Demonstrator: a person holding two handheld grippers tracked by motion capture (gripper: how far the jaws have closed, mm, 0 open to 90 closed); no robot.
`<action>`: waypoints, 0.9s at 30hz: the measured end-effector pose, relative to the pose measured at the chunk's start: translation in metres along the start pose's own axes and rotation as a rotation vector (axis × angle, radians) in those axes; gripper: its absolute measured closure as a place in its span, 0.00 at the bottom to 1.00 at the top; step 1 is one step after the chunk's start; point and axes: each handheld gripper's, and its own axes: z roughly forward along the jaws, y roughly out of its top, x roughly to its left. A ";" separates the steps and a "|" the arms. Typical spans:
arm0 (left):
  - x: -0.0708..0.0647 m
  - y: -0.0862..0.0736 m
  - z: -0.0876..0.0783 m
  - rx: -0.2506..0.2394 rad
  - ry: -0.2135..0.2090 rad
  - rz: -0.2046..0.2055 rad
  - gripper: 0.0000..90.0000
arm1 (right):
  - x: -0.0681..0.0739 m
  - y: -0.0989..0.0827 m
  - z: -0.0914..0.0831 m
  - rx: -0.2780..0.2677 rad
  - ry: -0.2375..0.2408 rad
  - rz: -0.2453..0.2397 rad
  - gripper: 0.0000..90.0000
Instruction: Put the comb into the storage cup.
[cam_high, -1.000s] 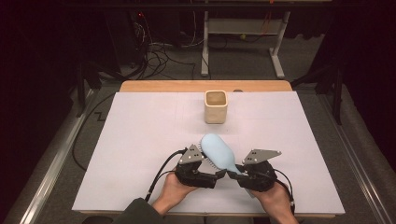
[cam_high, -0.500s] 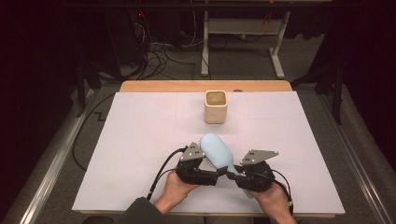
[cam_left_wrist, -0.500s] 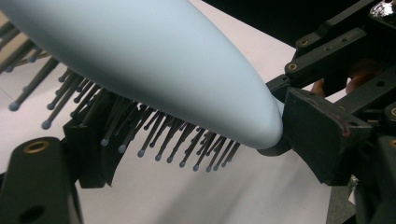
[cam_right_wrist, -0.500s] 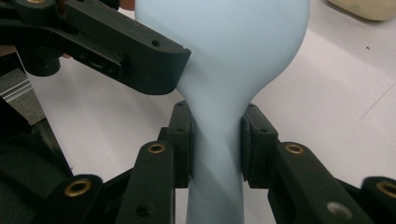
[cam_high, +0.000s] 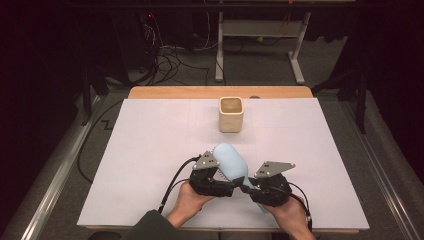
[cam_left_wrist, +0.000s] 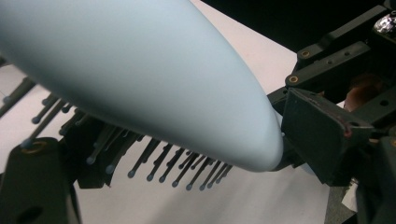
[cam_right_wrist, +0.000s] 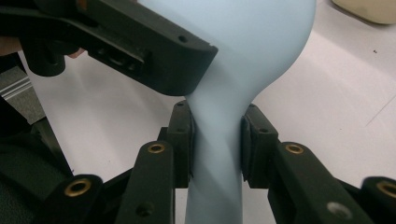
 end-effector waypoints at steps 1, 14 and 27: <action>0.000 0.000 0.000 0.000 0.000 0.000 0.21 | 0.001 0.000 0.000 -0.003 0.000 -0.003 0.78; -0.002 0.002 0.004 0.013 0.006 0.024 0.21 | 0.005 0.003 0.005 0.007 0.004 -0.016 0.79; 0.002 0.006 -0.003 0.039 -0.027 -0.059 0.37 | 0.006 0.004 0.009 0.030 -0.009 -0.023 0.79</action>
